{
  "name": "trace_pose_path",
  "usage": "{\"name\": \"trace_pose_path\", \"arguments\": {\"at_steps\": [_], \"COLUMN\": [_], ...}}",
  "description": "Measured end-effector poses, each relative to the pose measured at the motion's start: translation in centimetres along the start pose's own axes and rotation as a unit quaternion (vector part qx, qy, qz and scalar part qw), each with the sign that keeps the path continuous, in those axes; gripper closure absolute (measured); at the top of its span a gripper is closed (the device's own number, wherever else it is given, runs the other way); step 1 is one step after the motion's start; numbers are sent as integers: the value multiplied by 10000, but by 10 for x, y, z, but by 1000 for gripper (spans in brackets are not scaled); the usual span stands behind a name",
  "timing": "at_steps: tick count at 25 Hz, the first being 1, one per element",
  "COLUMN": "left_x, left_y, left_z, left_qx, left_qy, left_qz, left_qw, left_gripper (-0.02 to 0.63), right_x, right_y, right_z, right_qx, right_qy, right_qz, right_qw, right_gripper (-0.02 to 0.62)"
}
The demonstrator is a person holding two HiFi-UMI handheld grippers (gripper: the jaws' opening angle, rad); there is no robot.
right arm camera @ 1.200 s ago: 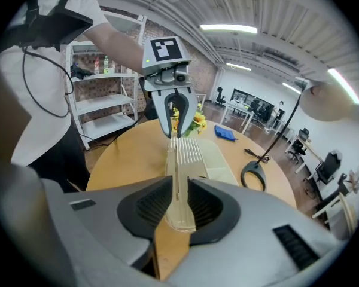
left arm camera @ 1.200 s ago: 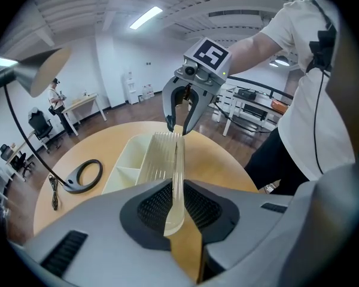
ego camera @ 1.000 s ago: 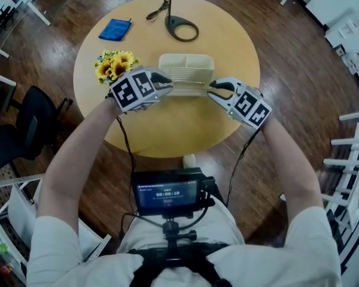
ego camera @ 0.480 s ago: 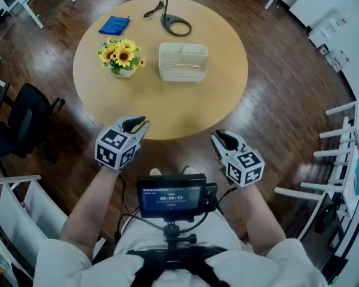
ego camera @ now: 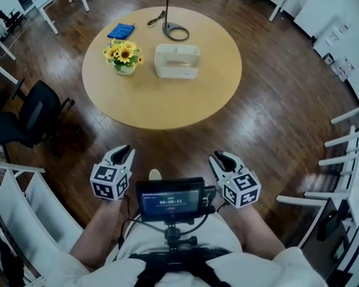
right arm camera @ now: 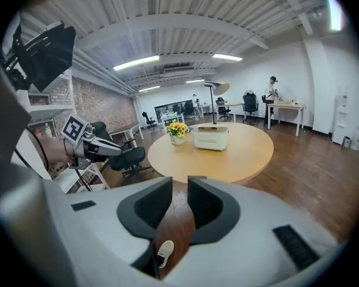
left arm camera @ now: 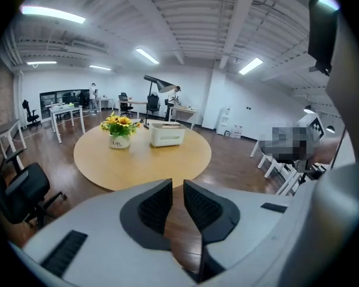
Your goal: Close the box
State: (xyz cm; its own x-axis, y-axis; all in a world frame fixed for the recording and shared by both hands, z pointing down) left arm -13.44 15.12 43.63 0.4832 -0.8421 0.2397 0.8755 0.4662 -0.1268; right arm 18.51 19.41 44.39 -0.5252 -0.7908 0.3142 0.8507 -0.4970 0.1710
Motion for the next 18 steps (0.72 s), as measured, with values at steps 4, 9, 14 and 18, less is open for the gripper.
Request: {"name": "trace_pose_path", "arguments": {"at_steps": [4, 9, 14, 18], "left_x": [-25, -51, -68, -80], "left_y": [43, 80, 102, 103], "left_z": [7, 19, 25, 30], "left_qx": [35, -29, 40, 148], "left_qy": [48, 98, 8, -125], "left_qz": [-136, -435, -393, -371], "left_qw": [9999, 9990, 9992, 9991], "left_gripper": [548, 548, 548, 548], "right_x": [-37, -69, -93, -100], "right_y": [3, 10, 5, -1], "right_z": [13, 25, 30, 37], "right_qx": [-61, -142, -234, -136], "right_qy": [28, 66, 85, 81], "right_qz": [-109, -323, -349, -283], "right_qw": [9999, 9994, 9991, 9995], "right_gripper": [509, 511, 511, 511]}}
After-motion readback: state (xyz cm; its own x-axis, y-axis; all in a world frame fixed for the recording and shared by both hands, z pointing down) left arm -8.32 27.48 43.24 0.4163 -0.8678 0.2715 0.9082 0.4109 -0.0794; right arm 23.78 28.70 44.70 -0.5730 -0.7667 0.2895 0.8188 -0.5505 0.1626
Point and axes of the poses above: the fingertips, and each gripper's own axes: x forward along the fingers, y to its right, z out of its underside, the point moved 6 cm from there along -x, backward along the fingers, and after that the axes turned 14 degrees about y, right-handed, at the moved point
